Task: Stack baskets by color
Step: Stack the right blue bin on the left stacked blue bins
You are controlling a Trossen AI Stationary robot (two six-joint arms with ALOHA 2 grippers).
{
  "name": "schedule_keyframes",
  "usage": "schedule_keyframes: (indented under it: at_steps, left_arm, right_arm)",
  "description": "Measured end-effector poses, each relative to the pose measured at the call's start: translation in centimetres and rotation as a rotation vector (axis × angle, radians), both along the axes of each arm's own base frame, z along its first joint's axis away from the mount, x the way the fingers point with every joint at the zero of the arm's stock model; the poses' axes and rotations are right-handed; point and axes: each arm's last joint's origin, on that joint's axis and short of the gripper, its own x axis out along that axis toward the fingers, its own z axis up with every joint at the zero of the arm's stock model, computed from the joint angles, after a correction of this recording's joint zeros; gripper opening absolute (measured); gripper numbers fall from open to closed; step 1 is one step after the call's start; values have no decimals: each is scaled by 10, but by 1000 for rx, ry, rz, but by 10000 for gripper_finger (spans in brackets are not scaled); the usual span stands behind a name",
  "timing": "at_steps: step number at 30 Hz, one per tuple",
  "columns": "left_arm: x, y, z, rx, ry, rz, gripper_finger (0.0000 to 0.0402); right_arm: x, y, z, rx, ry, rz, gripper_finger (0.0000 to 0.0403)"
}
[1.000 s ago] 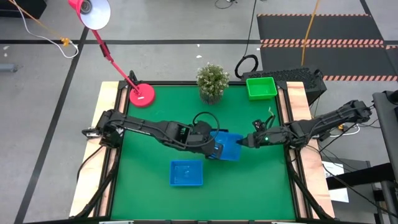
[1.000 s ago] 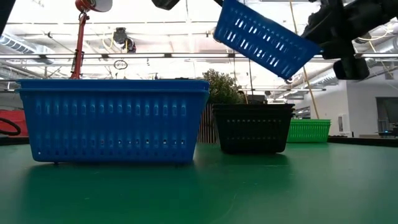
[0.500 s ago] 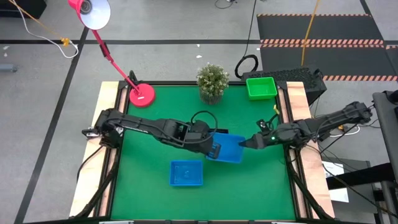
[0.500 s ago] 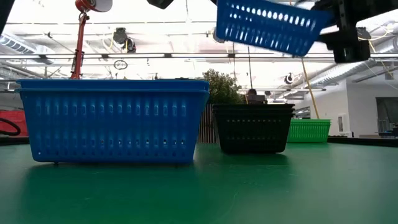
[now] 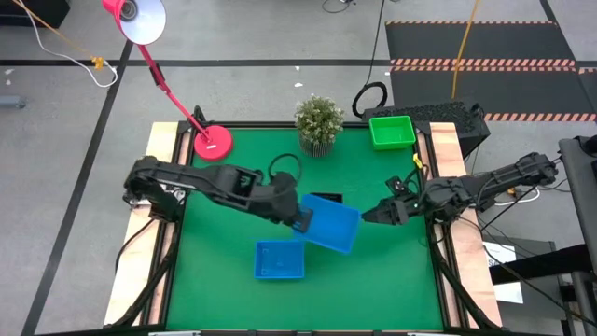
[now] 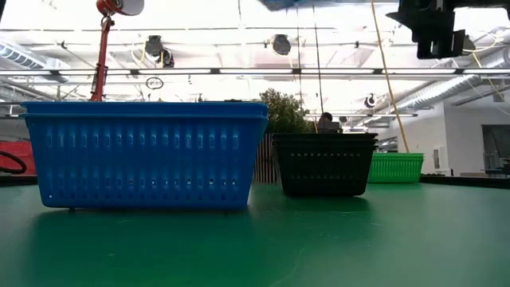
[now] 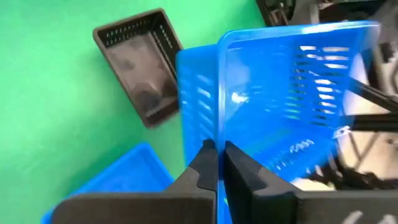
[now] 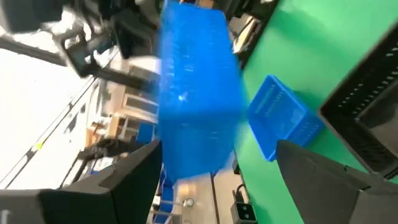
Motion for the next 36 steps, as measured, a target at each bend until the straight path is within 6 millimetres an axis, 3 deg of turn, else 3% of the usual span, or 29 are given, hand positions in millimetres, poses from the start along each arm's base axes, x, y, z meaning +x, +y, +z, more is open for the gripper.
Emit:
schedule_keyframes:
  at_steps: [8, 13, 19, 26, 30, 36]
  left_arm:
    - [-58, -10, 37, -92, 3, 22, 8]
    - [-91, -27, 44, -137, 74, 62, 12]
    - [-113, -52, 41, -189, 121, 102, 6]
    - [-128, -74, 10, -208, 138, 219, 6]
    - [-124, -80, -16, -271, 71, 253, 10]
    - [-114, -81, -72, -296, 29, 274, 7]
  right_arm:
    - [-2, 0, 10, -72, -119, 16, 305]
    - [-6, -1, 16, -124, -189, 17, 304]
    - [-6, -2, 19, -141, -219, 16, 304]
    - [-6, -2, 18, -149, -217, 16, 304]
    - [-6, -2, 18, -149, -215, 15, 304]
    - [-6, -2, 18, -140, -213, 13, 304]
